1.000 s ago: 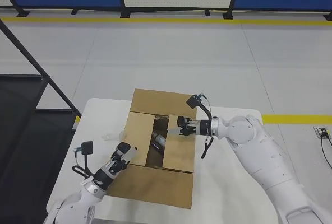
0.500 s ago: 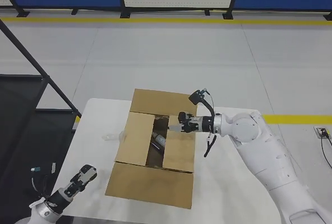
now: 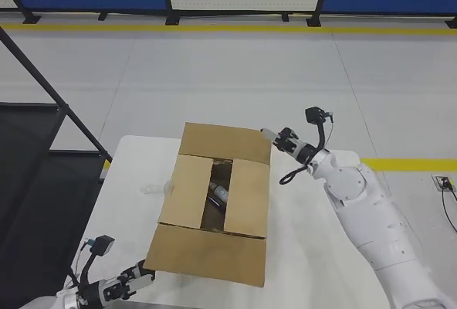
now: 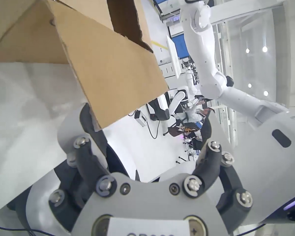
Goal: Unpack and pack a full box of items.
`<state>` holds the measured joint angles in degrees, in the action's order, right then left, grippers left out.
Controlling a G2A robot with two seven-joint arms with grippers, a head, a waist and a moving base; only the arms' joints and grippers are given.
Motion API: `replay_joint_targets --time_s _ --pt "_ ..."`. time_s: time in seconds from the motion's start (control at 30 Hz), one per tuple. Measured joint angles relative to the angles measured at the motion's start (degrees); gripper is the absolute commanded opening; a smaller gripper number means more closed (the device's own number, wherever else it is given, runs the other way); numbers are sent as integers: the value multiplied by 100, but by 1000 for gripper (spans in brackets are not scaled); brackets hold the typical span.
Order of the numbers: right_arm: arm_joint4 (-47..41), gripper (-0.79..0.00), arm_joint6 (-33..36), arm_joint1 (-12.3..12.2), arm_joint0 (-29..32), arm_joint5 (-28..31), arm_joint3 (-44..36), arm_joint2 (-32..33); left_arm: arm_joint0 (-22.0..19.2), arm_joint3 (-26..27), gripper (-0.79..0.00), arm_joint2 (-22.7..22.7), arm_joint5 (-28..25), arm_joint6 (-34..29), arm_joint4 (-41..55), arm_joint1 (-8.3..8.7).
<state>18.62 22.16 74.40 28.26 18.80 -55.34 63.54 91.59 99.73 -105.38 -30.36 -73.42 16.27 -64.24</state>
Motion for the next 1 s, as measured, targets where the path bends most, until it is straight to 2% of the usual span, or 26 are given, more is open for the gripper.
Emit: replay_joint_targets --time_s 0.13,0.33,0.67,0.87,1.0 --pt "-44 0 48 85 -154 -388 376 -156 -57 15 0 68 0 -1 153 30" --pt "-467 0 232 317 -583 -218 1445 -483 -121 94 0 201 -17 179 298 59" --pt "-1317 0 711 714 -1146 770 2979 -747 -124 315 0 260 20 648 777 92" --pt "-1986 0 1305 799 -1292 1761 3482 -599 -155 431 0 327 112 1044 1015 94" --pt "-2348 0 1650 811 -1365 2152 3687 -480 -229 515 0 434 230 1384 1029 87"
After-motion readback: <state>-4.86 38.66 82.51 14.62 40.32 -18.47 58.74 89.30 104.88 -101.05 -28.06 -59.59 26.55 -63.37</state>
